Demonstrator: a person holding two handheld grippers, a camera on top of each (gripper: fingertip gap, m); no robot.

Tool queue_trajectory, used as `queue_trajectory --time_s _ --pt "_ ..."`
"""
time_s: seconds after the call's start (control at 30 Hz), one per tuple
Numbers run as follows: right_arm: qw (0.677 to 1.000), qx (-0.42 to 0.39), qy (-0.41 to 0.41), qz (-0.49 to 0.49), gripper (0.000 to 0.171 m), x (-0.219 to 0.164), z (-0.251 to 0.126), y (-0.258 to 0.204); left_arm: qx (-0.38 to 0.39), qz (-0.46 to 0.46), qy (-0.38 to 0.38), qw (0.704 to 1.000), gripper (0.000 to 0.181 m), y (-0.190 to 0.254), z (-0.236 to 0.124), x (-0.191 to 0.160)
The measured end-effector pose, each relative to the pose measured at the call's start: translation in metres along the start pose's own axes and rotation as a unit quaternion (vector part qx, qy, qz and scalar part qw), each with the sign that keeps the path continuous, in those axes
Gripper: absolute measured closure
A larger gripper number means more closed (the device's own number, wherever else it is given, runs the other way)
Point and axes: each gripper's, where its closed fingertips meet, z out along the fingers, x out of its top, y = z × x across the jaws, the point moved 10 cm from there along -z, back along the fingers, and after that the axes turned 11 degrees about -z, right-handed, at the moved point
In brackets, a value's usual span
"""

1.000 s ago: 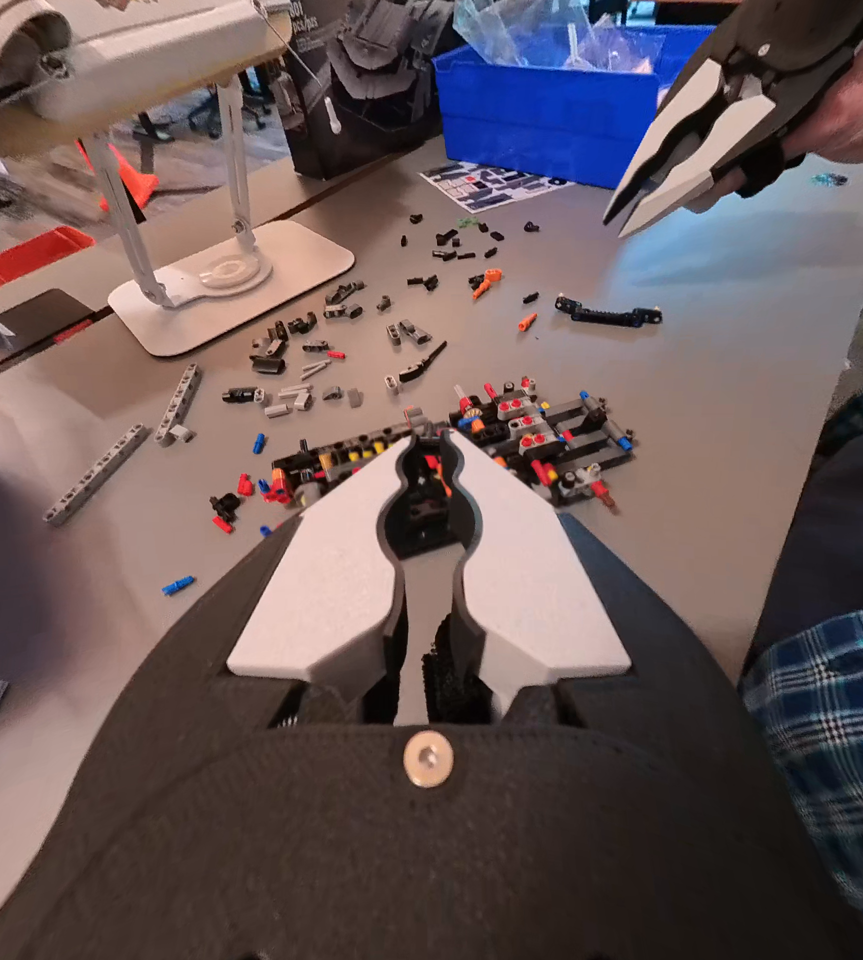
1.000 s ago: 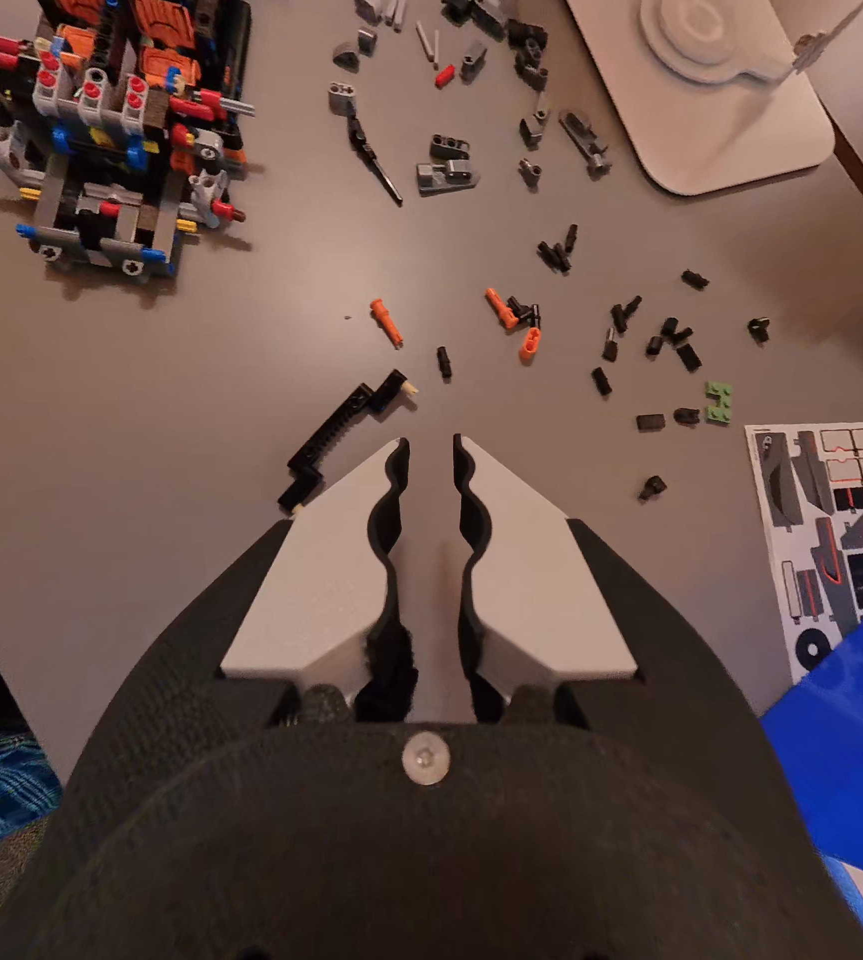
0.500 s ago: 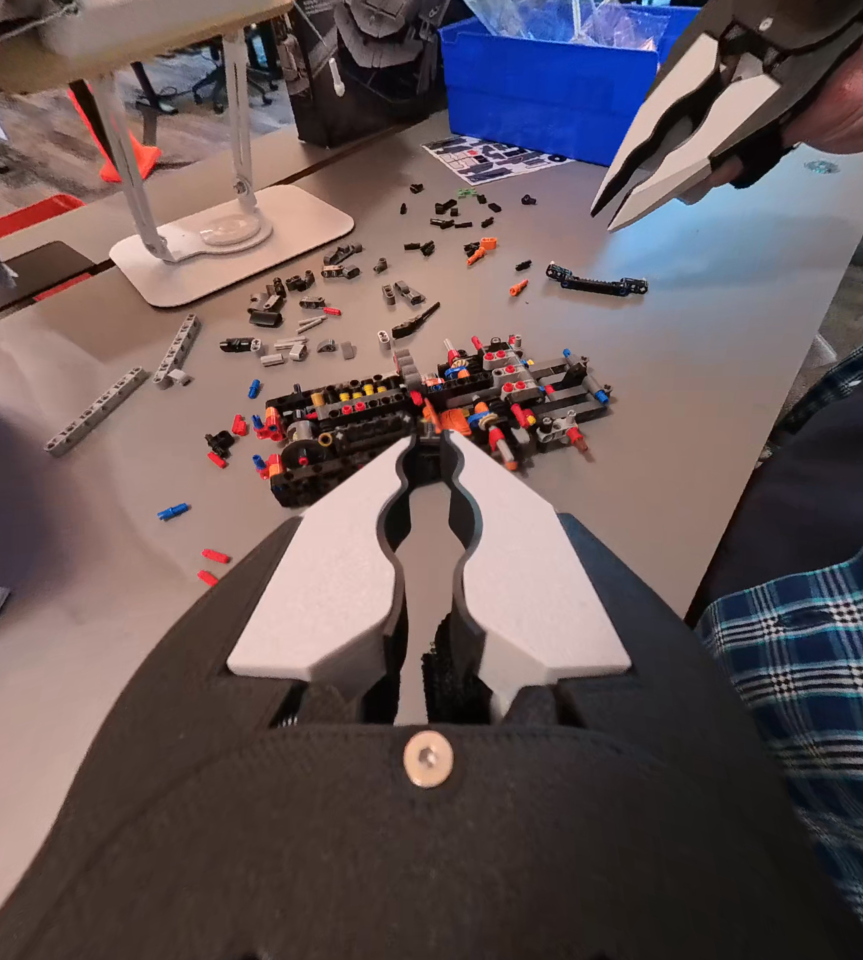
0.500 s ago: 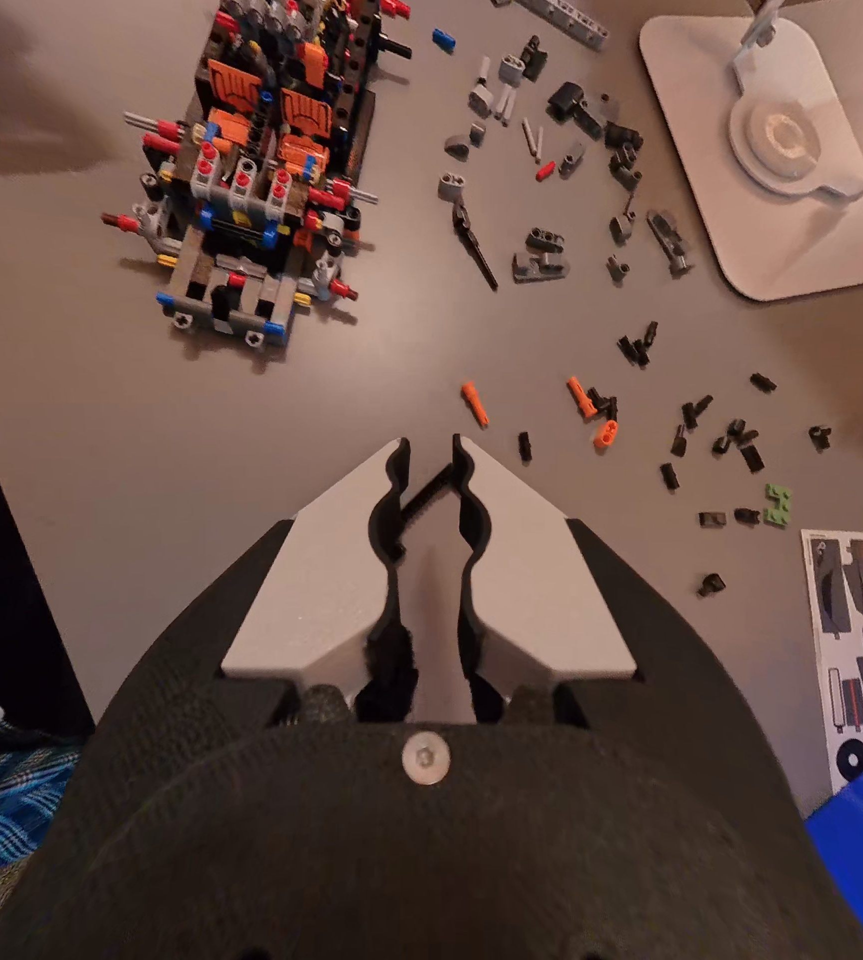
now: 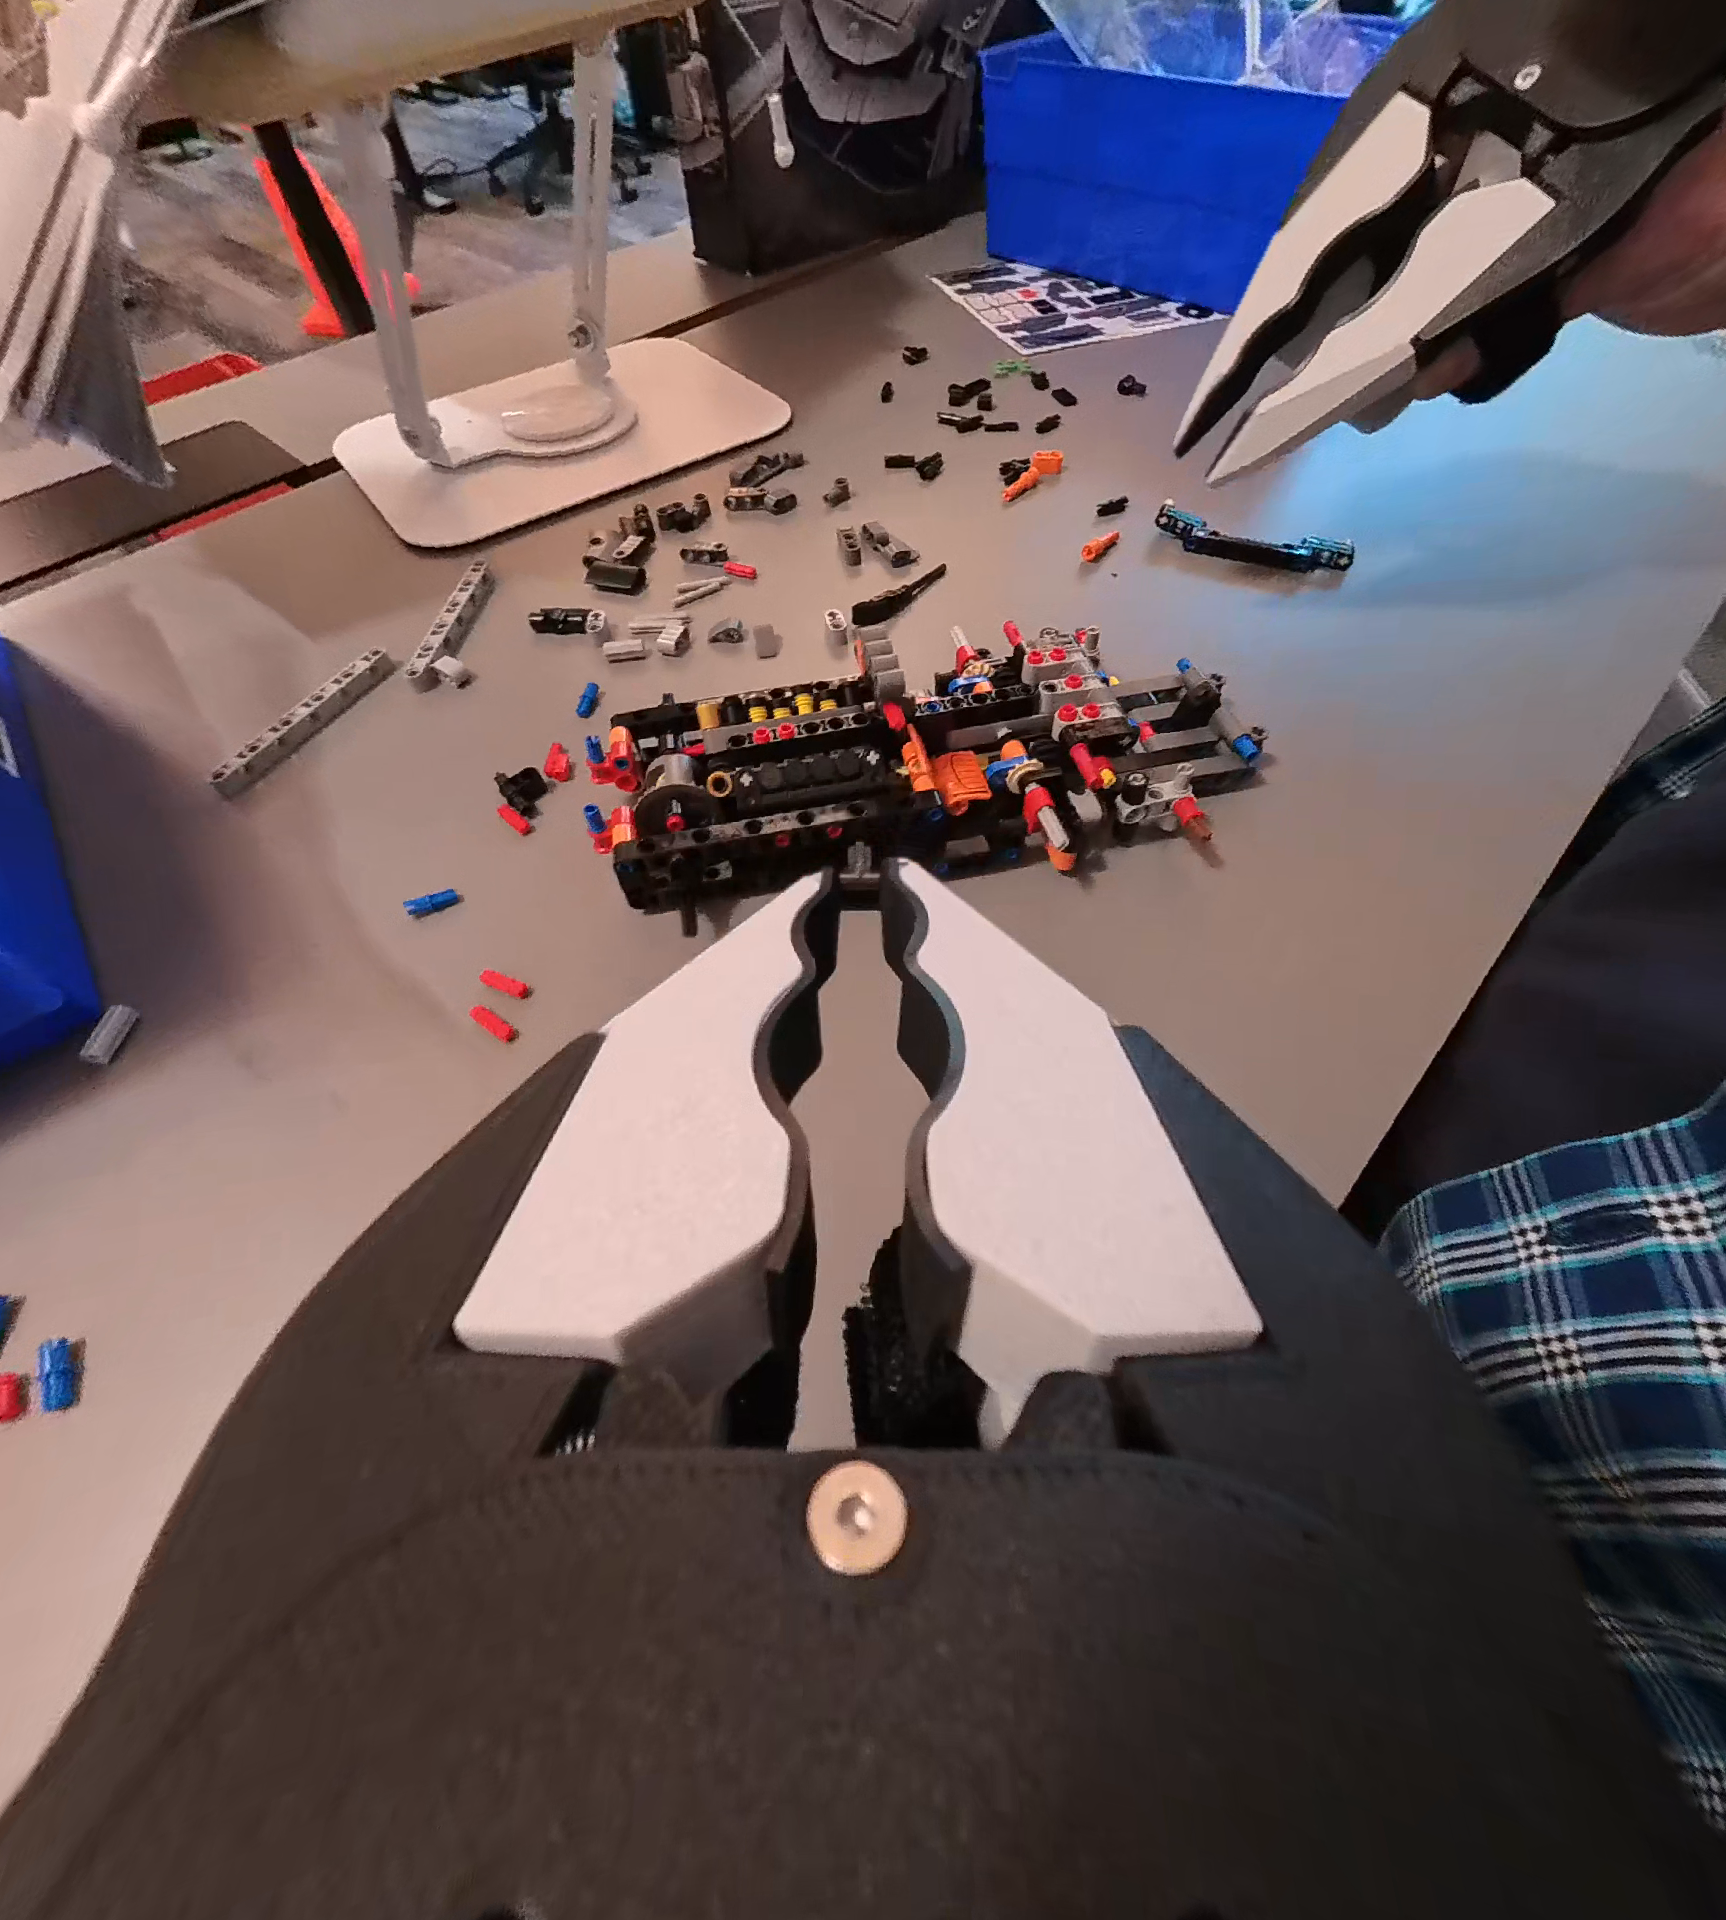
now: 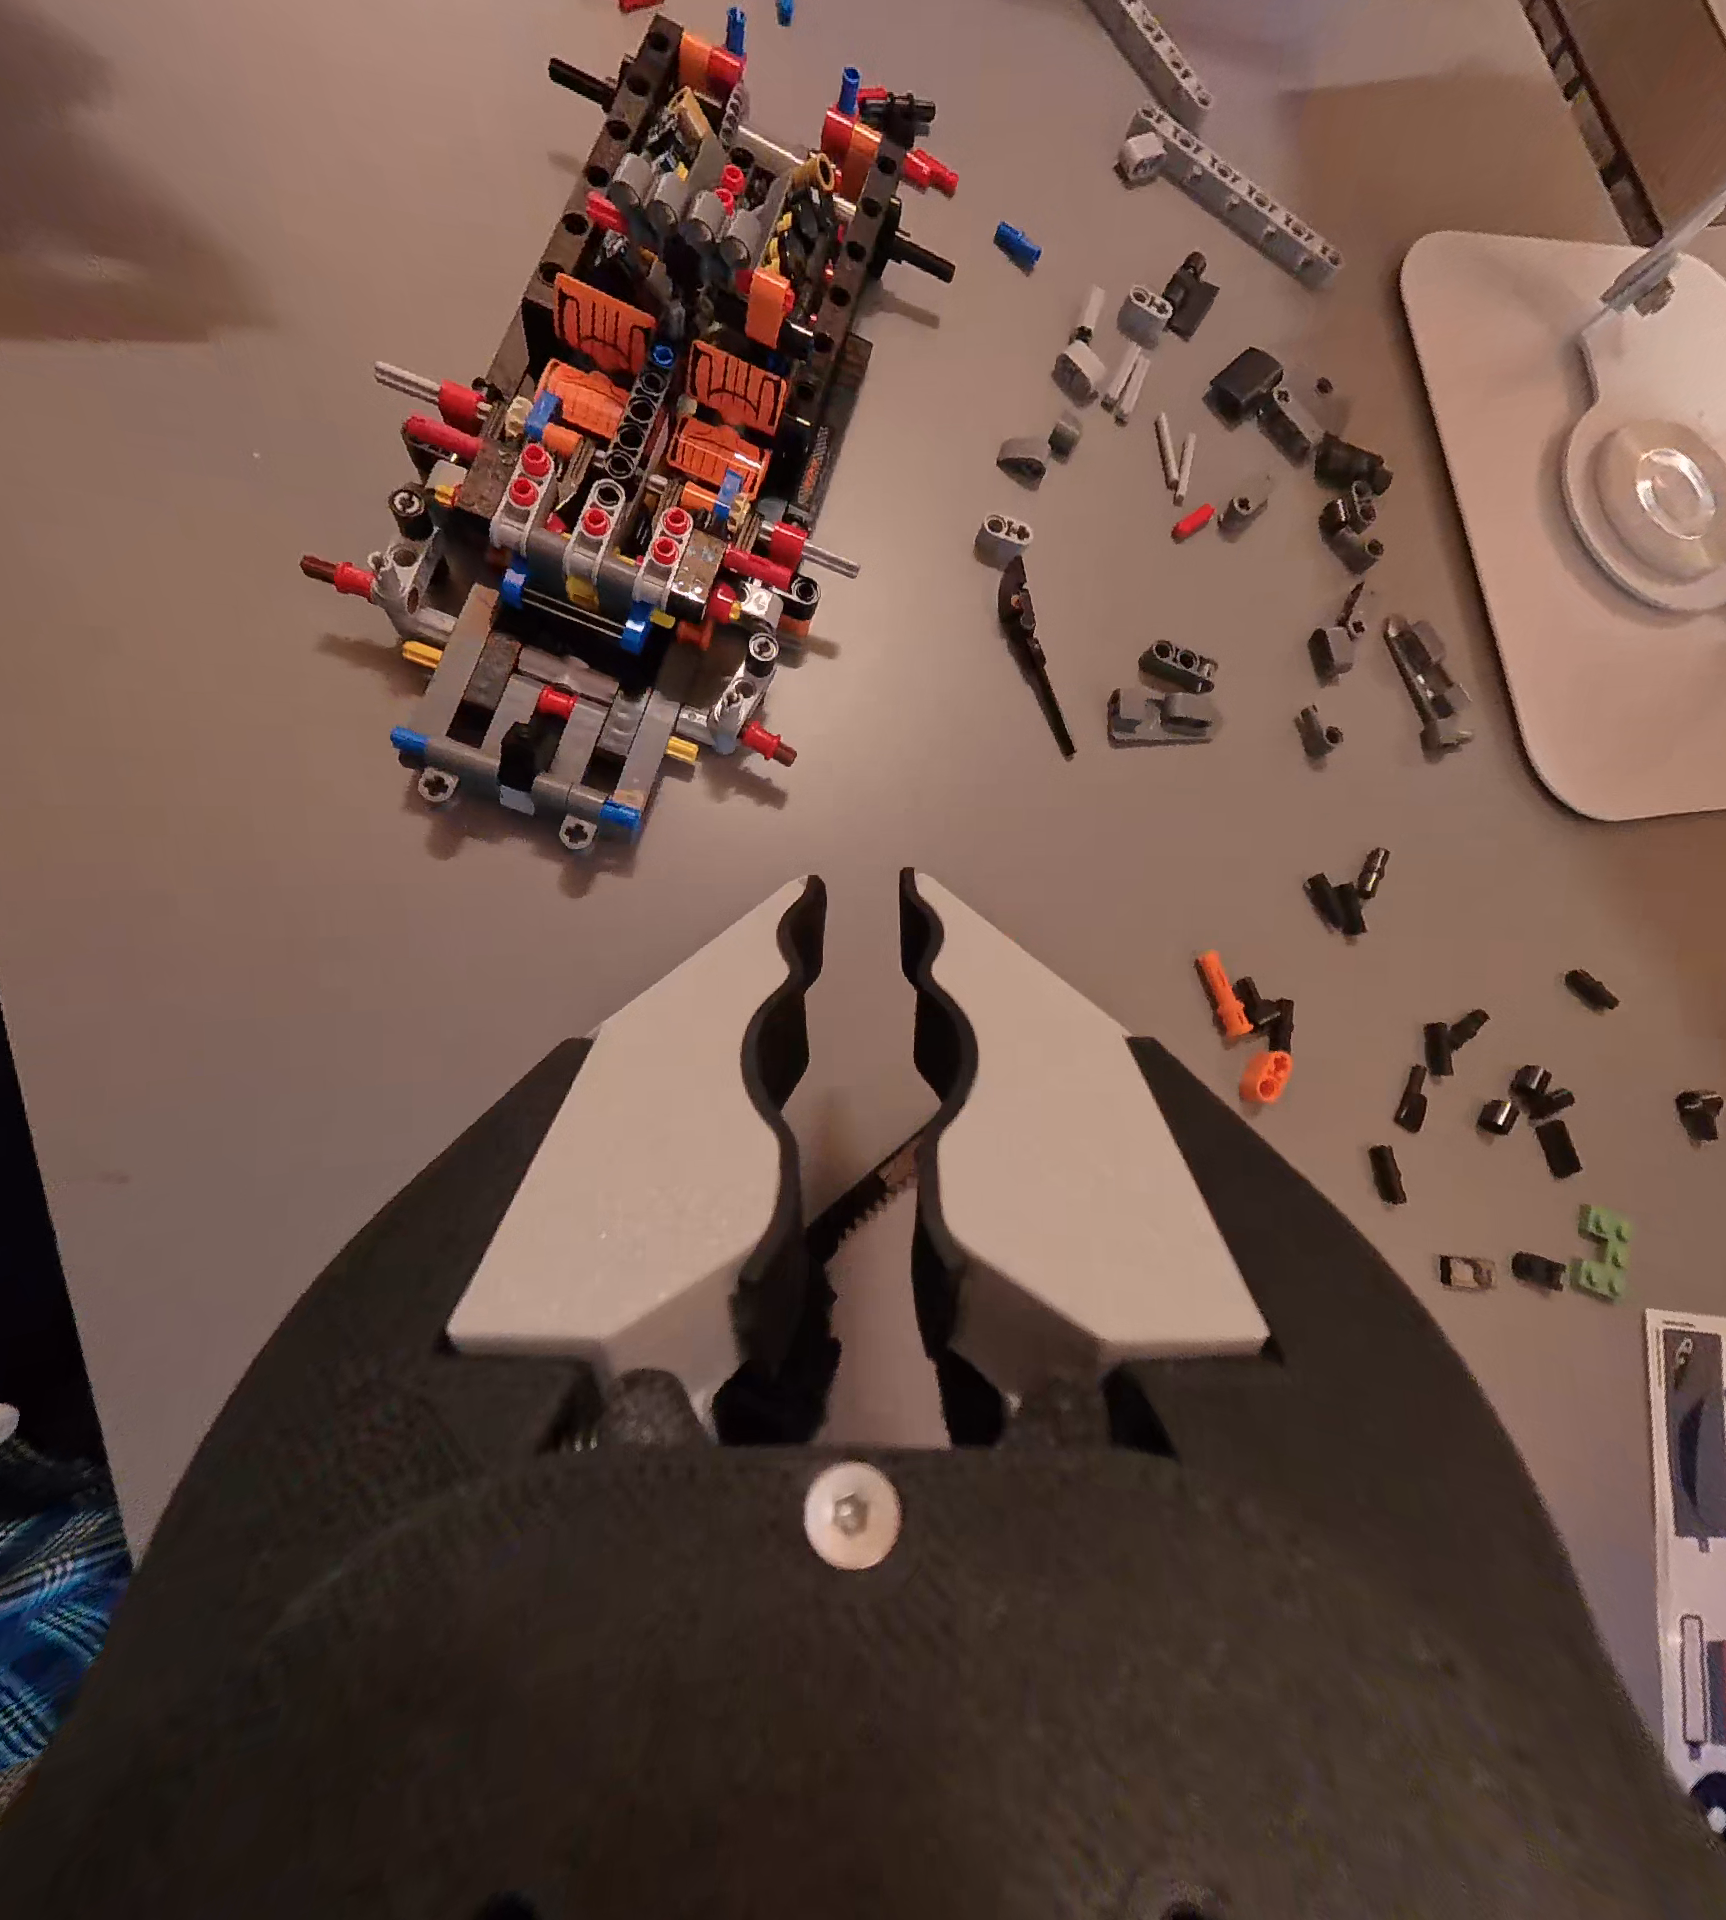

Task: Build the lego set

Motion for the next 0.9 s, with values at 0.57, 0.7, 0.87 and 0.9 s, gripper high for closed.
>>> queue_trajectory --time_s 0.57,0.7,0.87,0.9 --pt "1.000 -0.010 -0.007 0.011 0.156 -0.005 0.000 0.003 -0.006 -0.016 -0.012 1.000 0.174 -0.007 0.003 -0.012" --pt "1.000 -0.012 -0.009 0.010 0.156 -0.003 -0.001 0.001 -0.012 -0.019 -0.010 1.000 0.175 -0.007 0.003 -0.011" --pt "1.000 -0.012 -0.009 0.007 0.156 -0.002 -0.001 -0.001 -0.019 -0.021 -0.016 0.999 0.174 -0.006 0.006 -0.013" --pt "1.000 -0.013 -0.010 0.008 0.156 -0.002 -0.001 -0.002 -0.022 -0.020 -0.019 0.999 0.174 -0.005 0.007 -0.013"
